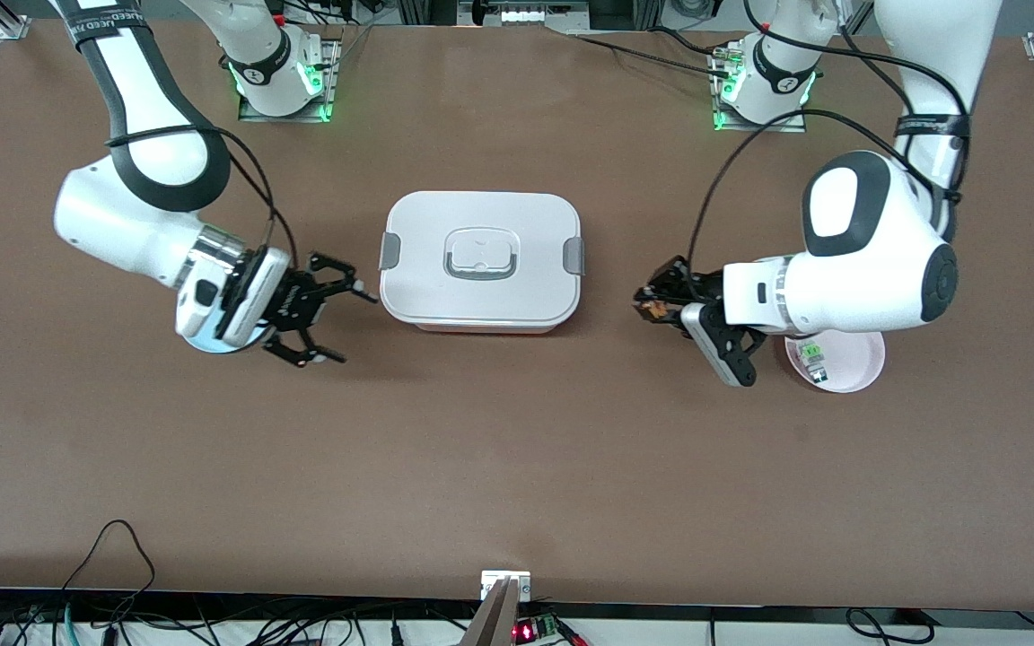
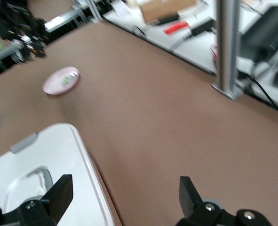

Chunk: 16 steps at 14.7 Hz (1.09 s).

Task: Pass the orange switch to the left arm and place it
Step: 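Open the right gripper and pull both grippers apart, then lower the orange switch into the pink dish with the left gripper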

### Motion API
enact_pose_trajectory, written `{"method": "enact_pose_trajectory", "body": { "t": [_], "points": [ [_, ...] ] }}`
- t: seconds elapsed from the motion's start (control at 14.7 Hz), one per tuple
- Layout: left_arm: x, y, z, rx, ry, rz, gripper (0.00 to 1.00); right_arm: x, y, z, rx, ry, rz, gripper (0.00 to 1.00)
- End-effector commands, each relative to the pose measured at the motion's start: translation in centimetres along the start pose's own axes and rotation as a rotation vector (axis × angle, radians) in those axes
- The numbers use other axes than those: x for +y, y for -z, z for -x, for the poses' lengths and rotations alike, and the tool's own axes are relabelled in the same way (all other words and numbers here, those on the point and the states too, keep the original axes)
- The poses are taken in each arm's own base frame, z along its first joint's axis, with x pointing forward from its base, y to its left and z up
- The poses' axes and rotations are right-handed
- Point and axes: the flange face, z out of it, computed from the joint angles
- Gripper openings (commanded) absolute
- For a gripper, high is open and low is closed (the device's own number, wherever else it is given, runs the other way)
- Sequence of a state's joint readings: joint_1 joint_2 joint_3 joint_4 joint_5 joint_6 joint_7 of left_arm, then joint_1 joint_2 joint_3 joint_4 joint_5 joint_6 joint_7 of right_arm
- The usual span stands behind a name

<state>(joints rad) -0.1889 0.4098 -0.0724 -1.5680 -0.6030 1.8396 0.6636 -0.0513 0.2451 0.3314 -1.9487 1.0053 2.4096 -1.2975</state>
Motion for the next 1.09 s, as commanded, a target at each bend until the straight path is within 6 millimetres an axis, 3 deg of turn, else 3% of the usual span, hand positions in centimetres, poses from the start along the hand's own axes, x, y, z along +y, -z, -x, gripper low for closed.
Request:
{"method": "enact_pose_trajectory", "body": {
  "t": [0.0,0.27,0.41,0.61,0.75,0.82,1.02],
  "points": [
    [-3.0,2.2,2.1,-0.109,-0.175,-0.116,0.0,0.2,2.6,-0.6,-0.125,-0.105,0.1,1.0],
    [-7.8,3.3,4.8,-0.343,-0.405,-0.293,0.0,1.0,4.3,-0.2,-0.215,-0.321,0.177,1.0],
    [-12.4,4.4,7.3,-0.418,-0.472,-0.325,0.0,2.1,5.3,0.4,-0.264,-0.393,0.257,1.0],
    [-19.5,4.2,11.2,-0.446,-0.606,-0.312,0.0,2.7,6.4,1.3,-0.319,-0.584,0.326,1.0],
    [-21.8,3.3,12.7,-0.453,-0.632,-0.292,0.0,2.8,7.5,1.5,-0.376,-0.691,0.41,1.0],
    [-22.3,2.5,13.3,-0.45,-0.638,-0.296,0.0,2.7,8.5,0.7,-0.406,-0.729,0.436,1.0],
    [-25.4,2.6,17.5,-0.448,-0.651,-0.283,0.0,2.7,13.0,-1.4,-0.537,-0.769,0.504,1.0]
  ]
}}
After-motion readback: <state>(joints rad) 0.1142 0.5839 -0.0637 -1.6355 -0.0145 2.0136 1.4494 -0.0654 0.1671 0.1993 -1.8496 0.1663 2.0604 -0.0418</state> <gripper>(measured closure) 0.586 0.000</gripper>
